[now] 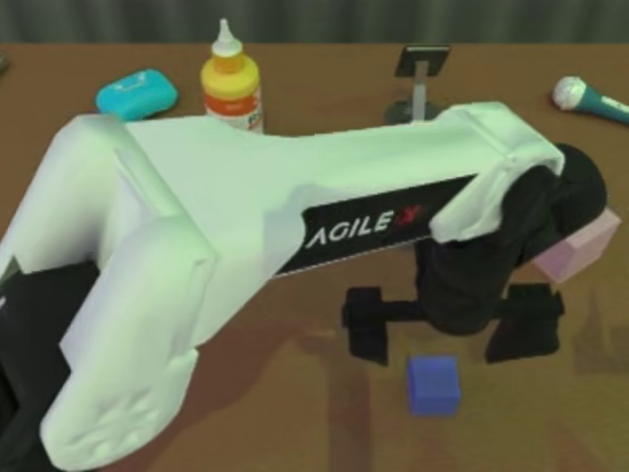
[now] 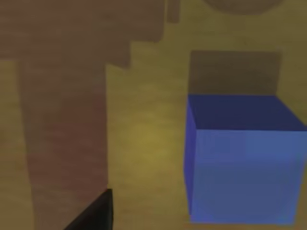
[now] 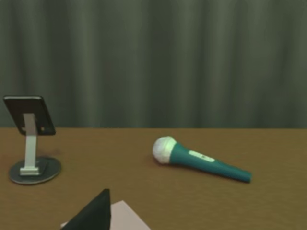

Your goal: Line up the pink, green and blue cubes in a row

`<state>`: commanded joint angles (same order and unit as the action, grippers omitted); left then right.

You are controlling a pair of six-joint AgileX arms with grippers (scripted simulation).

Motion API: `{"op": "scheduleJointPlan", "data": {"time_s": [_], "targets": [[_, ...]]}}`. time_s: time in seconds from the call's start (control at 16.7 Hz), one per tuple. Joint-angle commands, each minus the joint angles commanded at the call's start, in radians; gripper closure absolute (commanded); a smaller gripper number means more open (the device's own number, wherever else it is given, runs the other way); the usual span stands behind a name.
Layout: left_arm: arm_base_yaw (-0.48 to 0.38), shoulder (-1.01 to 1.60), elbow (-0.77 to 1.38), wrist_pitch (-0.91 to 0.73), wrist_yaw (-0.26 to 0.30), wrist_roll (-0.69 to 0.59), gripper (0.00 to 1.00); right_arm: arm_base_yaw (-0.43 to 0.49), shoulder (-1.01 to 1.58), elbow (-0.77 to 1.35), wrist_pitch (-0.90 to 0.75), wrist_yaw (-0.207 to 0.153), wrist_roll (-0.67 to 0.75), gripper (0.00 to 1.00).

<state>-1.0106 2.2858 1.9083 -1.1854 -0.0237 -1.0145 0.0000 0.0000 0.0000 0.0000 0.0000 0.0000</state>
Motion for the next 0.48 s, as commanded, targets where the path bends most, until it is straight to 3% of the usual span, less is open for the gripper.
{"op": "scheduleJointPlan", "data": {"time_s": [0.48], "targets": [[0.001,-0.022,0.059,-0.072,0.001,0.000,0.00,0.000,0.000,0.000,0.000,0.000,0.000,0.00]]}}
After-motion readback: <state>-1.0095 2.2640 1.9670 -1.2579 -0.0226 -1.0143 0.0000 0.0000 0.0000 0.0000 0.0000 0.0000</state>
